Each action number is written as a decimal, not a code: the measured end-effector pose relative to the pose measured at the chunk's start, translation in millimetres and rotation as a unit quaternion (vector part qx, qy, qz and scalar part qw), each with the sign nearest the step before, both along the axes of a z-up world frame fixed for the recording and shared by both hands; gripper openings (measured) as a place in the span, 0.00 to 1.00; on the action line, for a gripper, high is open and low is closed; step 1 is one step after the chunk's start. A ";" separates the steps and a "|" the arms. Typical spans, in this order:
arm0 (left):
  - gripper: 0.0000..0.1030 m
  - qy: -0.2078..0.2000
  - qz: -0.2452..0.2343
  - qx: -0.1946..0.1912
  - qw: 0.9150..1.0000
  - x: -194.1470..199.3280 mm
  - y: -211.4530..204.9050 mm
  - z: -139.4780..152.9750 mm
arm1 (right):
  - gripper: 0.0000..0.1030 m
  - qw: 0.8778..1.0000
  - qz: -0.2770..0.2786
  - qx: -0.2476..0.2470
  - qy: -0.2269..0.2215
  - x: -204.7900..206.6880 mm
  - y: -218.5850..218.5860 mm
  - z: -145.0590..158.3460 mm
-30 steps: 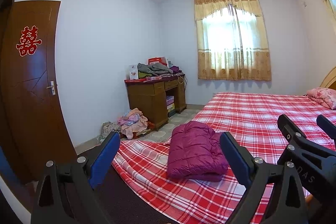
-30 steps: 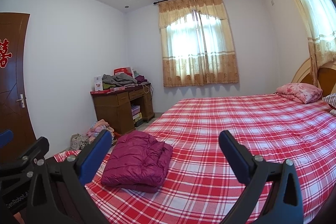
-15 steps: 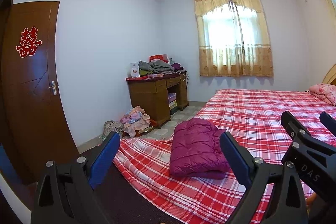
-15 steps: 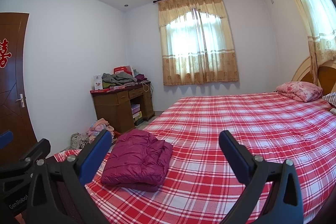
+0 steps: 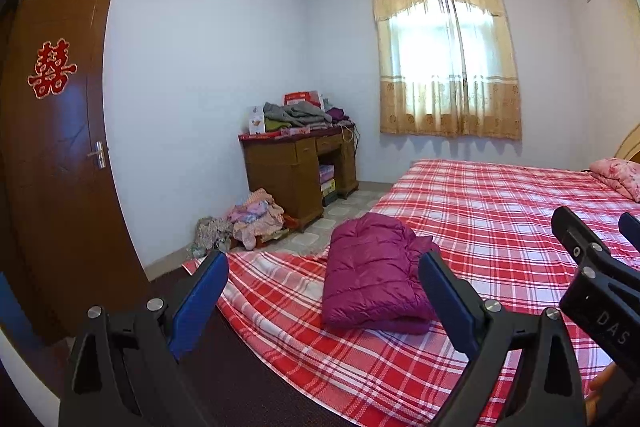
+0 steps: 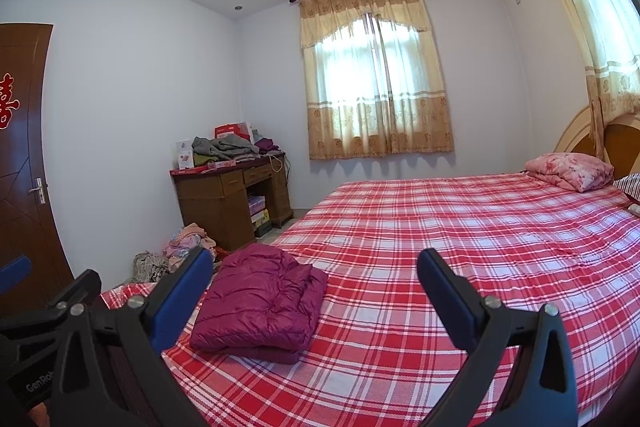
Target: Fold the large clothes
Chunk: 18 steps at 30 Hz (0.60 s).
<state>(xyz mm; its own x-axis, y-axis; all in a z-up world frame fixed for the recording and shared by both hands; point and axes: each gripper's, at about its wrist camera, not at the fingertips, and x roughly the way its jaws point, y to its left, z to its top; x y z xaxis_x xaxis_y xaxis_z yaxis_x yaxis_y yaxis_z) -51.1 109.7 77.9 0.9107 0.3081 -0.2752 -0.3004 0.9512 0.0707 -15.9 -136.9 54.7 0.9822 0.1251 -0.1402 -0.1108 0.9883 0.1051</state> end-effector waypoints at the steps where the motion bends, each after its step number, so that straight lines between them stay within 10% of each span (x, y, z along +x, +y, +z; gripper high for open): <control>1: 0.94 0.001 0.002 0.001 1.000 0.7 0.7 -0.2 | 1.00 1.000 0.000 0.000 0.000 -0.2 -0.3 -0.1; 18: 0.94 0.014 -0.023 -0.017 0.999 13.4 11.3 -10.8 | 1.00 1.000 0.001 0.003 0.008 1.9 -2.4 -2.2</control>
<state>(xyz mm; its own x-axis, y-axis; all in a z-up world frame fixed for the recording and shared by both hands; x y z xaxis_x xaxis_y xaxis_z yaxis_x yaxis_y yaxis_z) -37.7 121.0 67.2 0.9153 0.2557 -0.3112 -0.2544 0.9660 0.0456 -13.9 -139.3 52.5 0.9797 0.1273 -0.1548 -0.1105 0.9875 0.1127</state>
